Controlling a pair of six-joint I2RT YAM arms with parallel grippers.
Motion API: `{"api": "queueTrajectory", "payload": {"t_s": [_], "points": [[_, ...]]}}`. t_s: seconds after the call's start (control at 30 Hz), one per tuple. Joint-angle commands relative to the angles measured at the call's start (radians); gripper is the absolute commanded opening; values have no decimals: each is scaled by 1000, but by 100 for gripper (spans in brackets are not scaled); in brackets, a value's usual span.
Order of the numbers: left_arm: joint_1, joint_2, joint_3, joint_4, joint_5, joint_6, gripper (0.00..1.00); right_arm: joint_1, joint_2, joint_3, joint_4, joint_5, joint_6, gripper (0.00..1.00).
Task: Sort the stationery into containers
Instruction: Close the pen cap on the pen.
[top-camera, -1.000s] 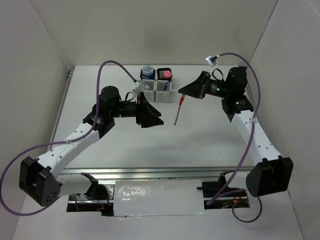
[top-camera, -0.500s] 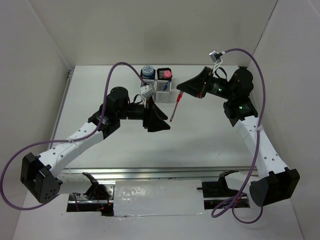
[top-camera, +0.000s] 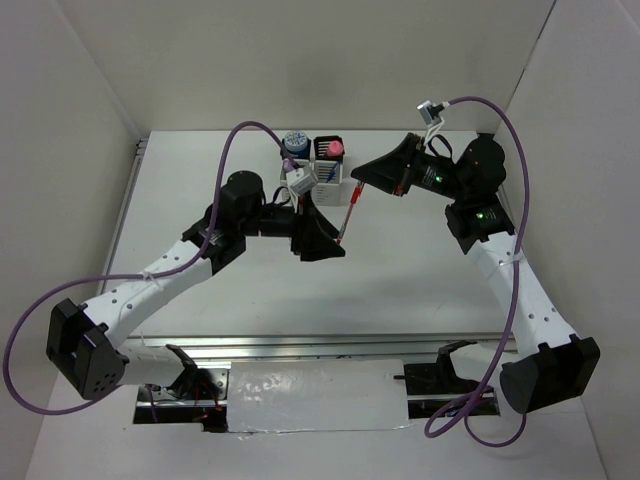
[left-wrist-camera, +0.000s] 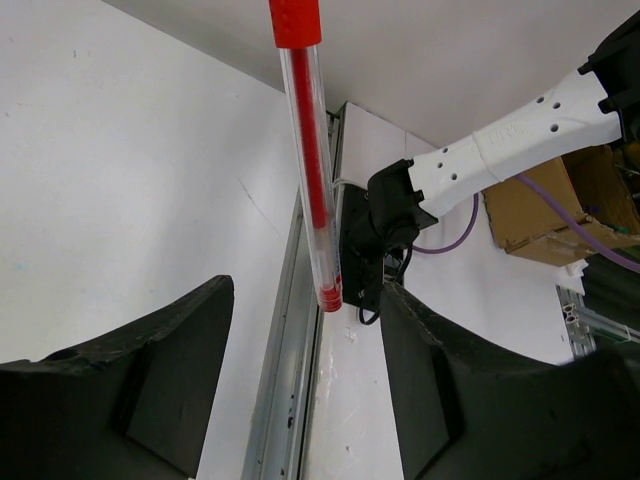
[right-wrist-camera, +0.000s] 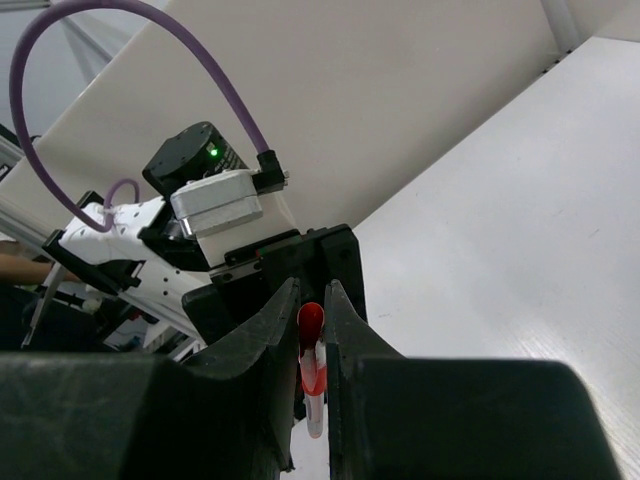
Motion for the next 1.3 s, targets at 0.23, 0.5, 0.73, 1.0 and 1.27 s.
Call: {"api": "queueTrajectory", "payload": {"t_s": [0.23,0.5,0.73,1.0,1.27], "points": [[-10,10,57,62,8,-3,68,24,-26,32,77,12,23,0],[-10,27,65,88,14,-35,58,39,-34,14,68,23,7,0],[-10,27,63,85,17,-37,25,39,-37,8,68,35,-1,0],[15,22,75,42,31,-32,0,60,-46,-8,-15,48,-104,0],[24,25,74,138,68,-112,0,93,-55,-46,-121,60,-225,0]]}}
